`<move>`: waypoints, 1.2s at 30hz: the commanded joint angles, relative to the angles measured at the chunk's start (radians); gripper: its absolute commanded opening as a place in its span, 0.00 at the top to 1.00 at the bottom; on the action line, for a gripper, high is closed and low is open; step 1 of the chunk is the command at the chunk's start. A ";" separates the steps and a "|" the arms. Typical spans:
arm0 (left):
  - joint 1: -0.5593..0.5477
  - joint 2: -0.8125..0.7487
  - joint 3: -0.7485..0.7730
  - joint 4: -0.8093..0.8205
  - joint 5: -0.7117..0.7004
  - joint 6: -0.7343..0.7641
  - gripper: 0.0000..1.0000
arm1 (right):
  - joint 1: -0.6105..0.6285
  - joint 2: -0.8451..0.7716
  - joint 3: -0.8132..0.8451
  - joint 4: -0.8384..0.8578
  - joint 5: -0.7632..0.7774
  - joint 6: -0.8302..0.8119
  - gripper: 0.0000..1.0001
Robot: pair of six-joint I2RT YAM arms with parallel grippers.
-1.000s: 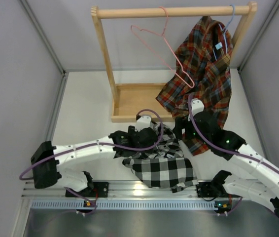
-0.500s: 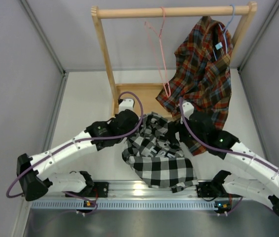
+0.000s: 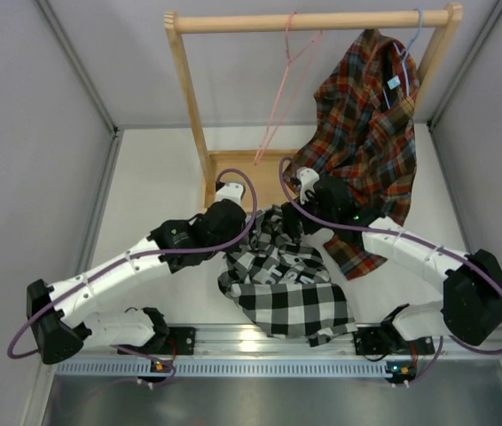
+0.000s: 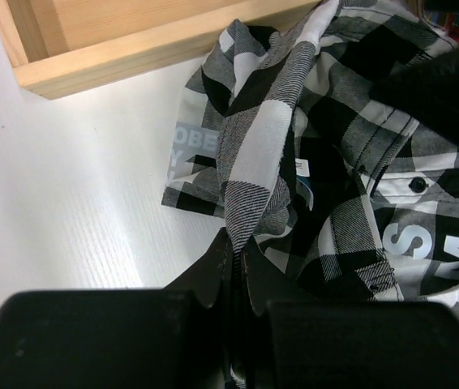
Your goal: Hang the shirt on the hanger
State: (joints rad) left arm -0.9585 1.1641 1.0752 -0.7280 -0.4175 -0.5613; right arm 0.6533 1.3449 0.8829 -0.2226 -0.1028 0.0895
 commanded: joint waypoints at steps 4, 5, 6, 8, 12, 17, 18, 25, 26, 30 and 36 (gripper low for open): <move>-0.002 -0.069 -0.021 -0.008 0.037 0.032 1.00 | -0.041 0.088 -0.002 0.278 -0.158 0.033 0.21; 0.000 -0.073 -0.023 -0.007 0.028 0.032 1.00 | -0.041 0.097 -0.001 0.281 -0.190 0.044 0.24; -0.002 -0.087 -0.027 -0.007 0.013 0.032 1.00 | -0.040 0.106 -0.001 0.287 -0.210 0.059 0.27; -0.002 -0.104 -0.027 -0.007 -0.004 0.029 1.00 | -0.041 0.102 -0.016 0.324 -0.257 0.076 0.45; -0.002 -0.139 0.005 -0.008 -0.037 0.060 1.00 | -0.040 -0.022 -0.013 0.307 -0.265 0.118 1.00; -0.002 -0.155 0.272 -0.031 -0.061 0.178 1.00 | 0.031 -0.240 0.178 0.049 -0.108 0.090 1.00; -0.002 -0.150 0.338 -0.045 -0.055 0.202 1.00 | 0.060 -0.291 0.282 0.008 -0.079 0.081 1.00; 0.000 0.044 1.188 -0.250 0.243 0.431 1.00 | 0.183 -0.368 0.782 -0.305 0.038 0.061 1.00; -0.002 0.086 1.271 -0.267 0.281 0.466 1.00 | 0.189 -0.366 0.824 -0.331 0.013 0.067 1.00; 0.000 0.108 1.346 -0.269 0.267 0.500 1.00 | 0.190 -0.391 0.900 -0.414 -0.040 0.131 1.00; -0.002 0.124 1.088 -0.267 0.168 0.480 1.00 | 0.192 -0.512 0.693 -0.391 0.055 0.226 1.00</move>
State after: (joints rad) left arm -0.9680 1.2785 2.2395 -0.9653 -0.1375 -0.1066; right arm 0.8528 0.8974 1.6512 -0.5583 -0.1425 0.2512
